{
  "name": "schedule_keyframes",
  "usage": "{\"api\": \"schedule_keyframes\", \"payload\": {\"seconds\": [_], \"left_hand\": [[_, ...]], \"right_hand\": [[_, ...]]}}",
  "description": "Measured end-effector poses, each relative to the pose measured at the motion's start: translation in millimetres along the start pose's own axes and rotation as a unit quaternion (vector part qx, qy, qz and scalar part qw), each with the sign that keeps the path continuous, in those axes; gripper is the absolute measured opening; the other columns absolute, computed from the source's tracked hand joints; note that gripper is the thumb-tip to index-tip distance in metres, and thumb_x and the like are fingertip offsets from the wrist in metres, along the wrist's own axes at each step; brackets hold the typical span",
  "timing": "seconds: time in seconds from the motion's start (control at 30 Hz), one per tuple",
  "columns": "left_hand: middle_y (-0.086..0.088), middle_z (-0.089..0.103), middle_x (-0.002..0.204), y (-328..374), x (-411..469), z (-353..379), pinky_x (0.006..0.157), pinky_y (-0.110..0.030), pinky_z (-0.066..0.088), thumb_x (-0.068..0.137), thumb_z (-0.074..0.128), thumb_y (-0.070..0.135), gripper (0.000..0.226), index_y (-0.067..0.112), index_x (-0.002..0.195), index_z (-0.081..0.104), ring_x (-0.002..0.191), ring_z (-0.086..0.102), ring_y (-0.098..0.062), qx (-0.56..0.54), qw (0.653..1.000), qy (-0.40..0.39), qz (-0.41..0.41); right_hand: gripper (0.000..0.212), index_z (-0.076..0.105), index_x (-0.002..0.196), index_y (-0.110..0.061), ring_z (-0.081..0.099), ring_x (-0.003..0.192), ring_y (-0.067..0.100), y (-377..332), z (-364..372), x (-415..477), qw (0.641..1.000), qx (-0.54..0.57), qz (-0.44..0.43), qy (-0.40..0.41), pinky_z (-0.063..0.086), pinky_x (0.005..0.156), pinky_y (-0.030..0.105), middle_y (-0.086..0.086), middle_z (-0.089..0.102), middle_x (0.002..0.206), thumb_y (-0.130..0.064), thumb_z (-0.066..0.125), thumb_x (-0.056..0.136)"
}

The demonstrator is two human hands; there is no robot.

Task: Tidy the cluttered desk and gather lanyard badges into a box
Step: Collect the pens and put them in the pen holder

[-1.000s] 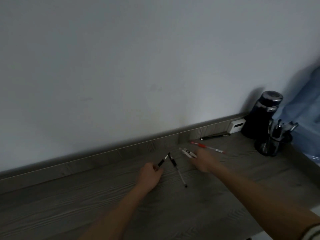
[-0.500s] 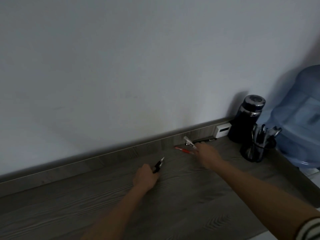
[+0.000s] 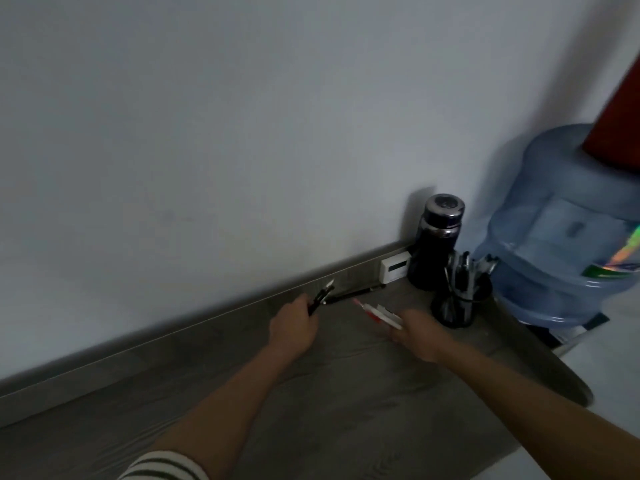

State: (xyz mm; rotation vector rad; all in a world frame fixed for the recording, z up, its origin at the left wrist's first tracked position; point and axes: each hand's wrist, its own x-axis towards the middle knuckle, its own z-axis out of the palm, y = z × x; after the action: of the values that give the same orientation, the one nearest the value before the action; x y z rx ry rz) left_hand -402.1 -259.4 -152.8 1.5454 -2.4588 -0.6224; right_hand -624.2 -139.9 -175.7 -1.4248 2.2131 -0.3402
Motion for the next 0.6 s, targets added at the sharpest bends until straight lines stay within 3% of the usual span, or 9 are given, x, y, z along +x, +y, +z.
{"api": "schedule_keyframes", "payload": {"seconds": [0.13,0.3,0.43,0.53,0.6], "left_hand": [[-0.011,0.057,0.116,29.3,25.1,15.3,0.079,-0.037,0.046,0.091,0.048,0.015,0.031,0.015,0.12,0.057,0.104,0.059,-0.032,0.056,0.995,-0.015,0.082],[-0.009,0.052,0.115,66.8,50.8,43.5,0.082,-0.039,0.049,0.088,0.051,0.016,0.027,0.013,0.112,0.062,0.101,0.06,-0.033,0.118,0.986,-0.04,0.11],[-0.009,0.056,0.118,76.9,56.7,59.4,0.084,-0.04,0.05,0.088,0.056,0.019,0.034,0.015,0.122,0.056,0.104,0.06,-0.031,0.143,0.982,-0.039,0.114],[-0.011,0.061,0.115,83.2,59.1,64.3,0.083,-0.039,0.05,0.087,0.057,0.019,0.035,0.013,0.121,0.054,0.104,0.061,-0.03,0.146,0.983,-0.063,0.096],[-0.01,0.063,0.11,87.4,57.4,65.0,0.076,-0.034,0.048,0.084,0.059,0.023,0.029,0.011,0.111,0.055,0.099,0.062,-0.028,0.153,0.981,-0.093,0.079]], "right_hand": [[0.03,0.064,0.11,-0.013,0.064,0.084,0.023,23.7,-13.4,-14.4,0.999,0.039,0.013,-0.007,0.045,0.065,0.029,0.009,0.068,0.098,-0.037,0.061,0.091],[0.023,0.063,0.098,-0.013,0.063,0.076,0.015,60.4,-28.3,-39.9,0.994,0.11,0.01,-0.005,0.041,0.056,0.018,0.001,0.066,0.087,-0.035,0.059,0.093],[0.015,0.055,0.083,-0.023,0.059,0.067,0.011,71.3,-40.7,-55.4,0.988,0.148,-0.013,0.042,0.045,0.061,0.028,-0.005,0.061,0.075,-0.033,0.059,0.093],[0.016,0.056,0.076,-0.02,0.049,0.057,0.006,71.9,-55.6,-57.2,0.97,0.227,-0.015,0.083,0.039,0.057,0.026,-0.009,0.053,0.064,-0.023,0.063,0.091],[0.024,0.056,0.067,-0.015,0.046,0.049,0.003,67.8,-70.2,-54.1,0.937,0.329,-0.01,0.12,0.037,0.051,0.021,-0.008,0.051,0.054,-0.018,0.066,0.089]]}}
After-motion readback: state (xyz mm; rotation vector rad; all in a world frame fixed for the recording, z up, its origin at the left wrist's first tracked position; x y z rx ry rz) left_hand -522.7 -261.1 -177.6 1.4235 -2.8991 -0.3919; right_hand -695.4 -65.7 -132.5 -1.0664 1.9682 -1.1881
